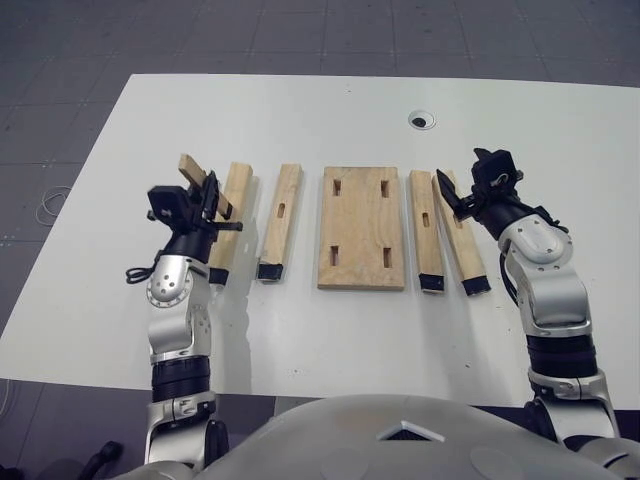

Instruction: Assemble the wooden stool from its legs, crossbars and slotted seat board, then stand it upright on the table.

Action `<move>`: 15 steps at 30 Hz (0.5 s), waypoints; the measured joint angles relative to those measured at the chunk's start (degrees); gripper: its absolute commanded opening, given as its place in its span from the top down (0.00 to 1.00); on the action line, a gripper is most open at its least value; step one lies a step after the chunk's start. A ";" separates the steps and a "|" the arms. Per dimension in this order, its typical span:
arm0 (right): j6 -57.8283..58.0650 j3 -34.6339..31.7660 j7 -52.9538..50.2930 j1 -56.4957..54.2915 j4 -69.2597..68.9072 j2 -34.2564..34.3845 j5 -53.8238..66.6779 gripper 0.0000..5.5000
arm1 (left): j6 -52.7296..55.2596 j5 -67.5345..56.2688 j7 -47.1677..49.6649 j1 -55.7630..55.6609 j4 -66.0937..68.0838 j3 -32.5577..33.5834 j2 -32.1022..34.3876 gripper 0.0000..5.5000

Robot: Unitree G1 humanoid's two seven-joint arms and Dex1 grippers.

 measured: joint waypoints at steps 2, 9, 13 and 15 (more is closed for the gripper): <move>0.00 0.16 0.00 0.01 0.00 0.18 0.00 0.38 | 1.47 -0.08 0.55 -2.24 -2.40 0.11 0.47 0.92; 0.01 0.18 0.02 0.00 0.00 0.18 -0.01 0.38 | 3.58 -0.39 0.24 -2.26 -2.67 -0.53 0.70 0.92; 0.08 0.18 0.06 0.00 -0.01 0.17 -0.01 0.38 | 2.70 0.71 -0.55 1.62 0.68 -2.22 -1.07 0.92; 0.08 0.18 0.09 0.01 -0.02 0.17 0.00 0.38 | 1.33 1.34 -0.79 2.19 1.73 -2.74 -1.66 0.92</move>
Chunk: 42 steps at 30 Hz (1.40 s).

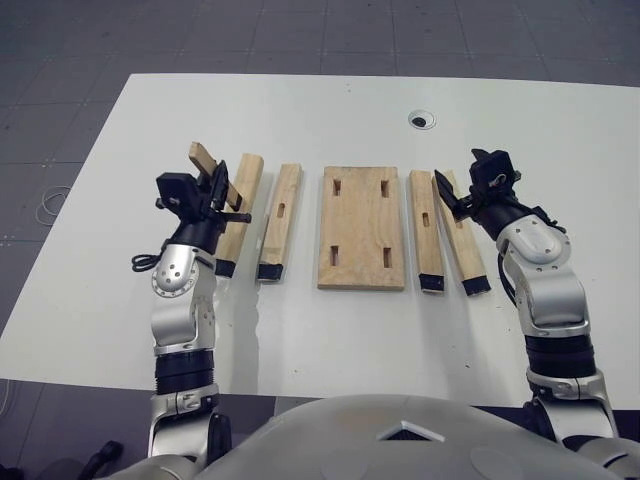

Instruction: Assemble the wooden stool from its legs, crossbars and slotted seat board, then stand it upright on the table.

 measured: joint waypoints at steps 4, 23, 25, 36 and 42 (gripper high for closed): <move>0.00 -0.01 0.20 0.00 -0.01 -0.05 0.00 0.38 | -2.09 1.27 0.01 1.58 1.54 -0.90 -0.55 0.92; 0.30 -0.03 0.50 0.73 -0.89 -0.31 0.00 0.38 | -6.65 1.58 0.27 3.79 -0.65 0.63 -1.08 0.85; 0.43 -0.03 0.50 0.95 -1.06 -0.31 0.01 0.38 | -6.30 1.58 0.01 3.76 -1.12 0.51 -0.82 0.78; 0.86 -0.17 0.48 1.30 -1.15 -0.31 0.01 0.38 | -5.76 2.74 0.39 6.19 -1.62 1.94 0.46 0.64; 1.15 -0.17 0.45 1.53 -1.28 -0.29 0.01 0.38 | -4.34 2.28 0.80 8.34 -7.27 4.84 1.87 0.64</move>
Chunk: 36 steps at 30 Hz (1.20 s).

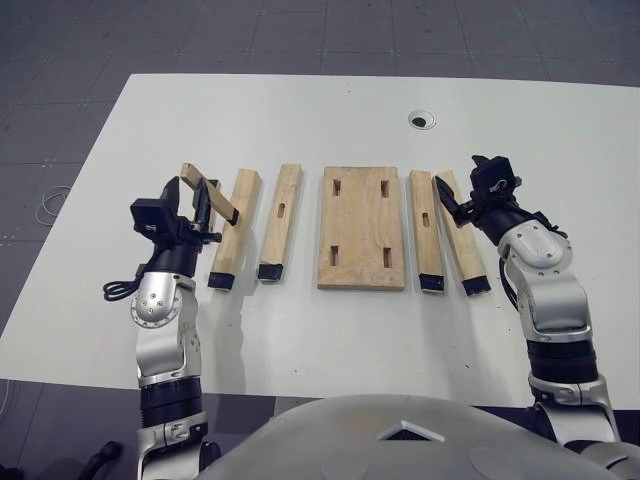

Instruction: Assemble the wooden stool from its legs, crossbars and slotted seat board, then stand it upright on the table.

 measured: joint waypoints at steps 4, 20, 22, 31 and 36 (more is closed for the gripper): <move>0.08 0.00 -0.03 0.15 -0.46 0.05 0.00 0.38 | 4.65 -3.19 -0.98 0.40 -10.15 0.40 1.92 0.64; 0.13 0.30 -0.90 0.53 -0.74 0.85 -0.05 0.38 | 29.02 -18.76 5.97 -22.09 -13.89 8.91 8.78 0.79; 0.13 0.44 -1.21 0.66 -1.07 1.07 -0.07 0.38 | 30.82 -19.88 6.72 -24.39 -13.31 8.82 8.78 0.85; 0.12 0.63 -1.72 1.27 -1.31 1.87 -0.09 0.38 | 38.16 -21.45 12.31 -29.01 -10.27 4.23 4.24 0.86; 0.12 0.63 -1.73 1.27 -1.35 1.89 -0.09 0.38 | 40.14 -18.13 14.63 -29.44 -10.54 2.41 4.12 0.86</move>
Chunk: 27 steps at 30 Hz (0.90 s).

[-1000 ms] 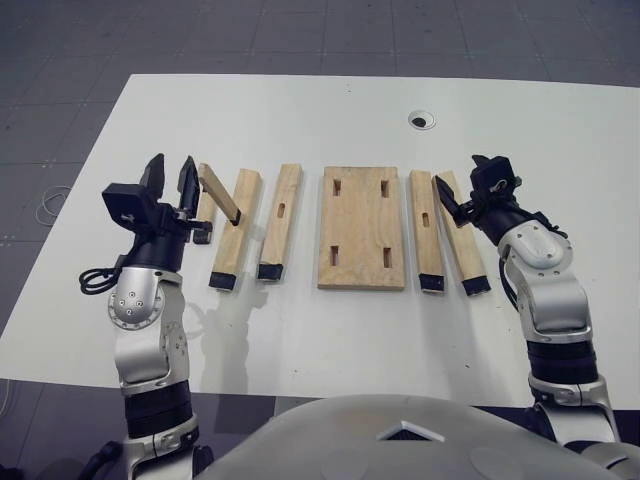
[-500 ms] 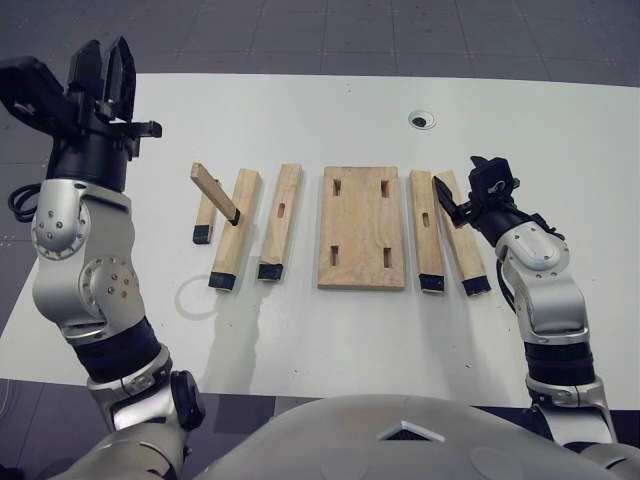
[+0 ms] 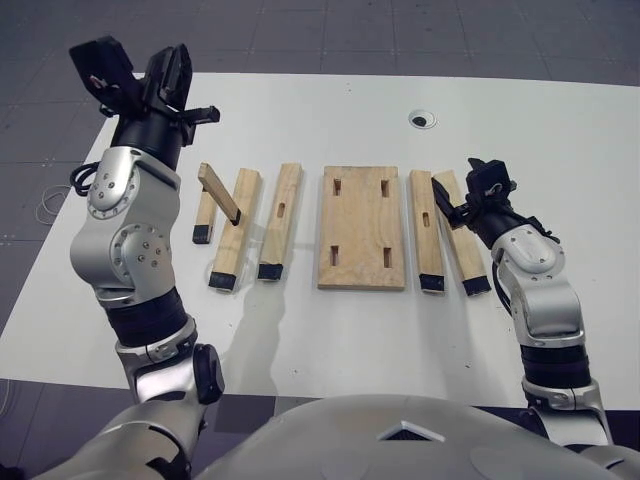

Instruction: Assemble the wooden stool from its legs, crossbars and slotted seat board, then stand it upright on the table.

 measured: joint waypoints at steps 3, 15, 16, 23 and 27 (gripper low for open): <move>0.00 0.00 -0.04 0.10 -0.09 0.00 0.00 0.38 | 0.99 0.28 0.09 0.00 -1.14 0.41 1.41 0.86; 0.00 0.00 -0.05 0.47 -0.15 0.00 -0.01 0.38 | 4.12 0.80 0.09 0.00 -2.90 1.72 2.35 0.86; 0.00 0.00 -0.05 0.47 -0.15 0.00 -0.01 0.38 | 4.13 1.06 0.09 0.05 -2.91 1.70 2.35 0.86; 0.00 -0.01 -0.05 0.47 -0.15 0.00 0.00 0.38 | 4.13 1.70 0.06 0.70 -2.92 1.70 2.20 0.86; 0.00 -0.02 -0.04 0.47 -0.15 0.00 0.00 0.38 | 4.12 2.25 -0.06 0.79 -3.02 1.66 2.15 0.86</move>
